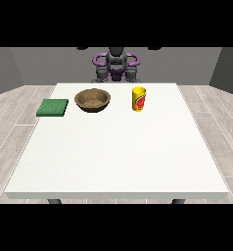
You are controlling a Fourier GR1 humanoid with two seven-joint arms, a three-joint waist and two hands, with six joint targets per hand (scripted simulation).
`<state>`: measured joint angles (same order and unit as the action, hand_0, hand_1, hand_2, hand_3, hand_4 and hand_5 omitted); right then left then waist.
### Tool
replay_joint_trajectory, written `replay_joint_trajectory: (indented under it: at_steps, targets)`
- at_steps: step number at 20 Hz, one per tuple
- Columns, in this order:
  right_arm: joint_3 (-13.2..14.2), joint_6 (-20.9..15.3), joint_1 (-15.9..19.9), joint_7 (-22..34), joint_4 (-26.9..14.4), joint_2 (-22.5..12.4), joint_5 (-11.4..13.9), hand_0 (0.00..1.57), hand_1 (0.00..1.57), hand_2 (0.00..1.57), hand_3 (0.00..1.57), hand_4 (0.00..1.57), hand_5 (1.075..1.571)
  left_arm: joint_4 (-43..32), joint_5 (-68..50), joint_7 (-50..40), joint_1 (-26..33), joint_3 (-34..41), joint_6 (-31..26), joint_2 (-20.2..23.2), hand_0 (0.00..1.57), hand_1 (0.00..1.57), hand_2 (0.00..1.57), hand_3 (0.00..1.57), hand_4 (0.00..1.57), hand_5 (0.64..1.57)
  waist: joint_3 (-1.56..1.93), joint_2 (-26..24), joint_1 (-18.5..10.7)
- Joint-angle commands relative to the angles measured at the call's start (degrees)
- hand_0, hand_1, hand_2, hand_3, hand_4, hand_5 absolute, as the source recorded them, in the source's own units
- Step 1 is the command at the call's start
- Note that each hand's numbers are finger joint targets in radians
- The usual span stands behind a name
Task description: Pick the cup and pour the ball into the bowl, then pick the bowl and place it on the pad
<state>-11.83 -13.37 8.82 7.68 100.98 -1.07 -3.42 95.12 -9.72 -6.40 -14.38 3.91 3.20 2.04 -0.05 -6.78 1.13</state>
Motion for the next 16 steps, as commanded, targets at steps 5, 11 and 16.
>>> replay_joint_trajectory:
  at_steps: [5, 11, 16]
  targets:
    - [-3.03, -7.44, 10.08, 3.41, 1.09, 1.05, 3.59, 0.0, 0.0, 0.38, 0.52, 0.81, 1.564, -4.11, -0.94, -0.38, -12.0, 2.99, 2.49, 1.78, 0.0, 0.0, 0.0, 0.0, 0.0, 1.565, 0.04, 6.98, 1.04]
    - [0.38, -6.42, 15.64, 3.84, -0.89, -0.51, 4.39, 0.0, 0.0, 0.42, 0.77, 0.77, 1.569, -9.78, 4.0, 13.64, -9.09, -0.15, 1.6, -1.26, 0.0, 0.0, 0.0, 0.0, 0.0, 1.555, 0.03, 14.13, 2.02]
    - [7.69, -3.06, 14.93, -0.85, -3.33, -6.21, 2.57, 0.0, 0.0, 0.39, 0.69, 0.69, 1.57, -12.71, 1.71, 22.93, -1.56, 1.24, -5.11, 0.59, 0.0, 0.0, 0.0, 0.0, 0.0, 1.548, 0.03, 17.15, -0.28]
